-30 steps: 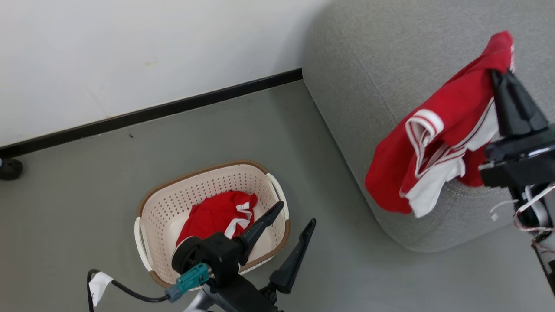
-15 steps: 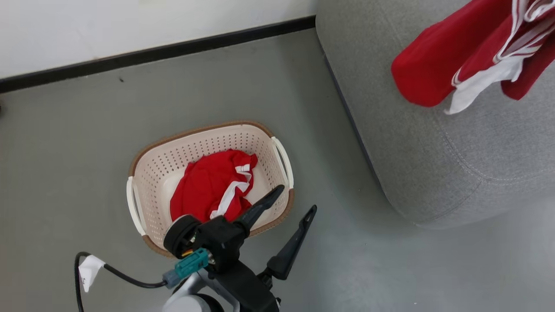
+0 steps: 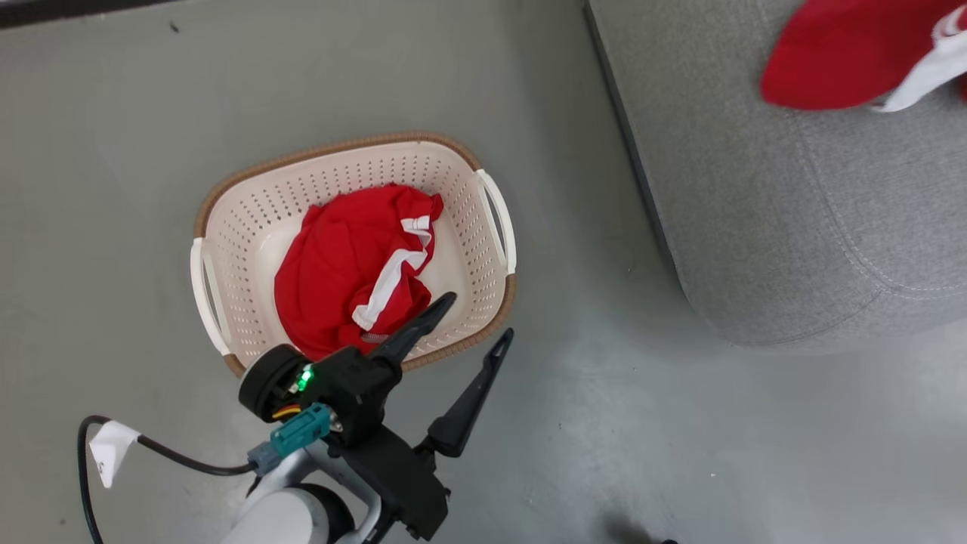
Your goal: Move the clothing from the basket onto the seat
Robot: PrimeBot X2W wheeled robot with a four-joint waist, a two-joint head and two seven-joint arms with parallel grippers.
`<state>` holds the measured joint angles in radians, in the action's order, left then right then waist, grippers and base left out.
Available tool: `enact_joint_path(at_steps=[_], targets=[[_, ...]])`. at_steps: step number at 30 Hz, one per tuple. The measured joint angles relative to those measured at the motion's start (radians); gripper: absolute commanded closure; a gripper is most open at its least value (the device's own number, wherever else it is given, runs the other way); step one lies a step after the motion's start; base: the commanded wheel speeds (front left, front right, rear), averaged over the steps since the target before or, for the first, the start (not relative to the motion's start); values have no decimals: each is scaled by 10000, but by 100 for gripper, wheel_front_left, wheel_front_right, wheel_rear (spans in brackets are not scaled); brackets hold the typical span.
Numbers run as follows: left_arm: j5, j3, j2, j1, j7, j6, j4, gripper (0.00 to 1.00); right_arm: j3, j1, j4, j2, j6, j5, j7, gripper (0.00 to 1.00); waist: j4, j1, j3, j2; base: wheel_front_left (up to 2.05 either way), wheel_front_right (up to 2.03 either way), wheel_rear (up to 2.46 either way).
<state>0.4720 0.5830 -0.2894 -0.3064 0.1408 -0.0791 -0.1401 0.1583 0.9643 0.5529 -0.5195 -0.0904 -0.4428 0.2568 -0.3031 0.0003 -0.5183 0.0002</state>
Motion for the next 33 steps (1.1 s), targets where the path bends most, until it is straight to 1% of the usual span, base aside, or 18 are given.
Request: enact_joint_path(at_steps=[2,5,9,12,15,21,24,29,33], targets=[[0,-54,-115,1,46,0,29,0,94,399,408,-65,-67,-82,-2,100,10,0,-146,0,0,0,0],[0,-84,-186,8,73,12,27,0,205,880,934,-169,-81,-167,0,100,0,0,-299,0,0,0,0],[0,-59,-199,22,171,13,-23,0,414,1202,1513,-305,-100,-278,0,100,-30,-2,-436,-2,0,0,0],[0,-148,-303,38,213,102,-167,0,543,1549,1962,-385,-130,-430,0,100,-62,-2,-572,-2,0,0,0],[-19,-176,-426,51,293,102,-244,0,667,1746,2178,-495,-169,-518,0,100,-90,-1,-711,-1,0,0,0],[-79,-330,-690,118,431,268,-510,0,811,2190,2387,-779,-199,-506,0,100,-172,-2,-995,-2,0,0,0],[-96,-376,-765,228,487,282,-604,0,871,2326,2431,-840,-201,-502,0,100,-215,-2,-1095,-2,0,0,0],[-190,-500,-986,427,644,441,-886,0,1174,2404,2629,-1112,-213,-499,0,100,-332,-2,-1374,-1,0,0,0],[-274,-525,-1108,477,805,525,-1154,0,1331,2386,3001,-1062,-244,-512,0,100,-414,-2,-1664,-1,0,0,0]])
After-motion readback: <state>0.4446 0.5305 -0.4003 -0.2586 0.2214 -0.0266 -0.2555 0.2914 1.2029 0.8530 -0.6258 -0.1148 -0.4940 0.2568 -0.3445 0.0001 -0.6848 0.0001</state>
